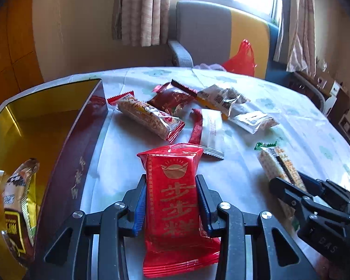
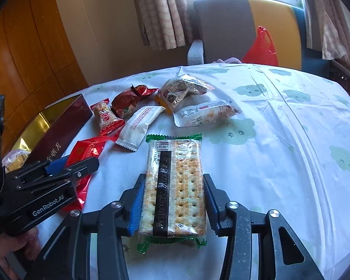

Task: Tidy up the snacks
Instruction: 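Carry the red packet into the tin with the left gripper while the right gripper carries the crackers over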

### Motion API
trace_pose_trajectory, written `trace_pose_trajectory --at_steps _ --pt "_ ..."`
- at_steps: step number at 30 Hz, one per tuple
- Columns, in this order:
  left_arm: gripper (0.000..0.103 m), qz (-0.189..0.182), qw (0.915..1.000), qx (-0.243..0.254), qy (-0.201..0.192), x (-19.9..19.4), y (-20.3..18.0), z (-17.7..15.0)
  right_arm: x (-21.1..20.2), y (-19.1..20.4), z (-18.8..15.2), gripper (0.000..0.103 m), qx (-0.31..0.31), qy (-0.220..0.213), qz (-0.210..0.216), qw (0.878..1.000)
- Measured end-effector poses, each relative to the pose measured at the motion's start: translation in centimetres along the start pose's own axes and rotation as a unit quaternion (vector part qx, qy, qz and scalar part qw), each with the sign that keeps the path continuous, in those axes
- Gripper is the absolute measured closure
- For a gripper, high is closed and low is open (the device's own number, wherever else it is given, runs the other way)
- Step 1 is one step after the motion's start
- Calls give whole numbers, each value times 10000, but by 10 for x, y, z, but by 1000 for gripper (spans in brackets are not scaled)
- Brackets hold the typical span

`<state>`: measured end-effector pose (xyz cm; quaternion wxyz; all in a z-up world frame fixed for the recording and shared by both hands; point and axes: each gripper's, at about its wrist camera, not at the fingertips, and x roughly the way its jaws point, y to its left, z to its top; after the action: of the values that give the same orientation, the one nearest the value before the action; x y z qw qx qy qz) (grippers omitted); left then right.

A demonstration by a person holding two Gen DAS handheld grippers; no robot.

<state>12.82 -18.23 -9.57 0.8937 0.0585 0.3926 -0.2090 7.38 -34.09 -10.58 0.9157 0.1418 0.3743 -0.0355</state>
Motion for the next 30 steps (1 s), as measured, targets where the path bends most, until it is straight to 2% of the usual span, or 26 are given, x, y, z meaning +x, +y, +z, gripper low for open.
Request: trace_pose_trajectory --at_steps 7,14,23,30 --pt "64 -148 9996 138 -199 -24 -3 -11 -10 6 -11 56 194 -102 -41 9998" --pt "64 -237 9989 236 -334 -55 2 -17 -17 28 -18 56 242 -28 134 9996" --pt "64 -185 9977 -13 -648 -97 38 -14 -31 61 -12 56 144 -135 330 9993" --pt "64 61 9964 -249 -813 -116 76 -12 -42 92 -3 56 -62 -245 551 9982"
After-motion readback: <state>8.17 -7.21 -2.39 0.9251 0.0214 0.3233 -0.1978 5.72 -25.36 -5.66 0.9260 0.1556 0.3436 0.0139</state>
